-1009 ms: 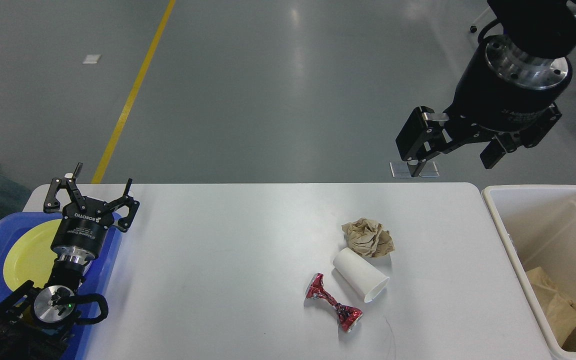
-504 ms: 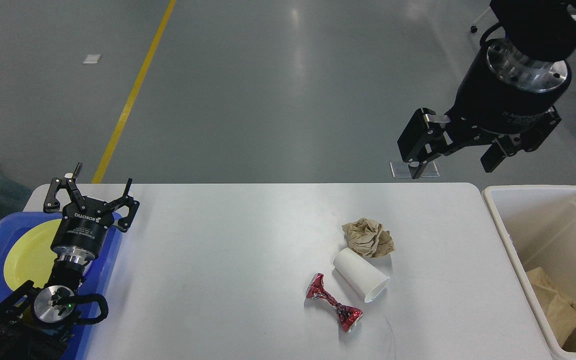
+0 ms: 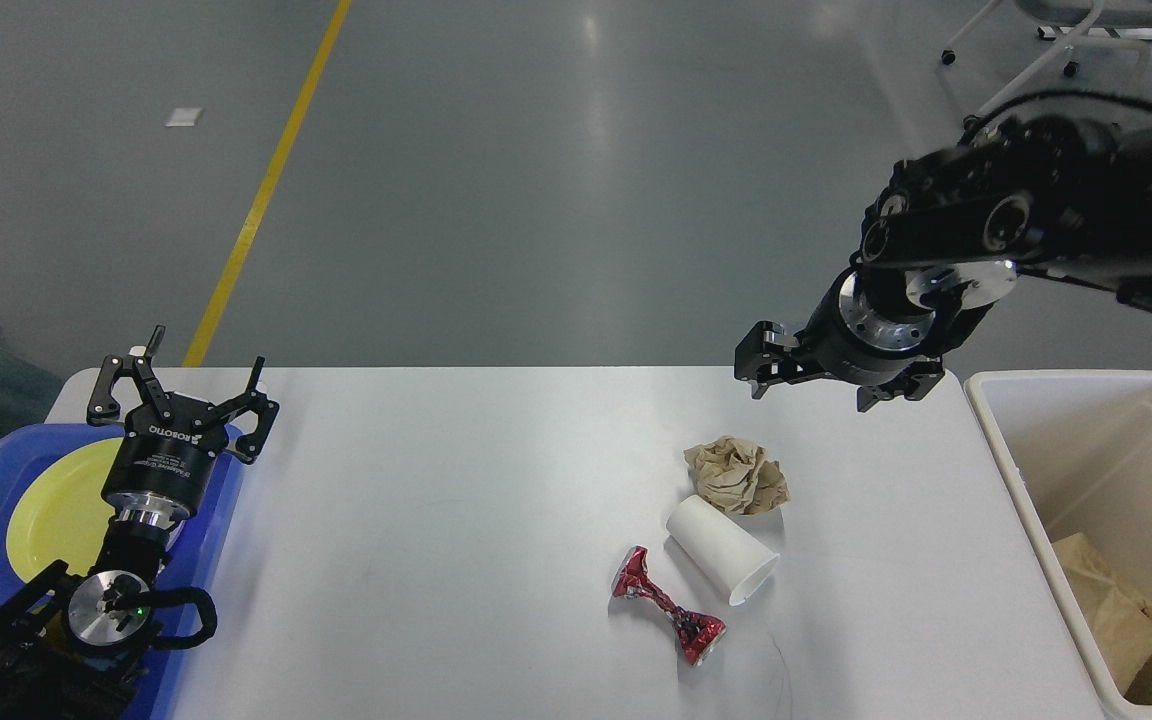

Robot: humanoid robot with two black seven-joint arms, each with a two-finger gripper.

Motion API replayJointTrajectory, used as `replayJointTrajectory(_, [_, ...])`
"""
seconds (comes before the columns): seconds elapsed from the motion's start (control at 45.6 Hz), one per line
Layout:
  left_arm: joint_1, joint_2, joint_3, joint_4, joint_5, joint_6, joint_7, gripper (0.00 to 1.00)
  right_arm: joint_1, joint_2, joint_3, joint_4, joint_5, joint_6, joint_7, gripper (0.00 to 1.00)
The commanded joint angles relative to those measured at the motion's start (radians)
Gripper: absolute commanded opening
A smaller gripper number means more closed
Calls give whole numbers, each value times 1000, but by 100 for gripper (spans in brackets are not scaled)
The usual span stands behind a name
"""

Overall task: Tidy desktop
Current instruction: 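Move the right gripper over the crumpled brown paper, then lower the right gripper and grasp the crumpled brown paper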

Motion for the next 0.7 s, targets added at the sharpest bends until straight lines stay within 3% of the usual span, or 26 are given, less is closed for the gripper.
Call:
replayJointTrajectory(0.0, [0, 0, 0, -1, 0, 0, 0, 96, -194, 9, 72, -137, -18, -53, 1, 100])
replayJointTrajectory(0.307, [0, 0, 0, -1, 0, 0, 0, 96, -534, 155, 127, -546, -18, -59, -6, 100])
replayJointTrajectory(0.526, [0, 0, 0, 1, 0, 0, 0, 96, -676, 187, 127, -691, -18, -73, -4, 100])
replayJointTrajectory(0.68, [0, 0, 0, 1, 0, 0, 0, 96, -736, 205, 132, -711, -16, -173, -4, 100])
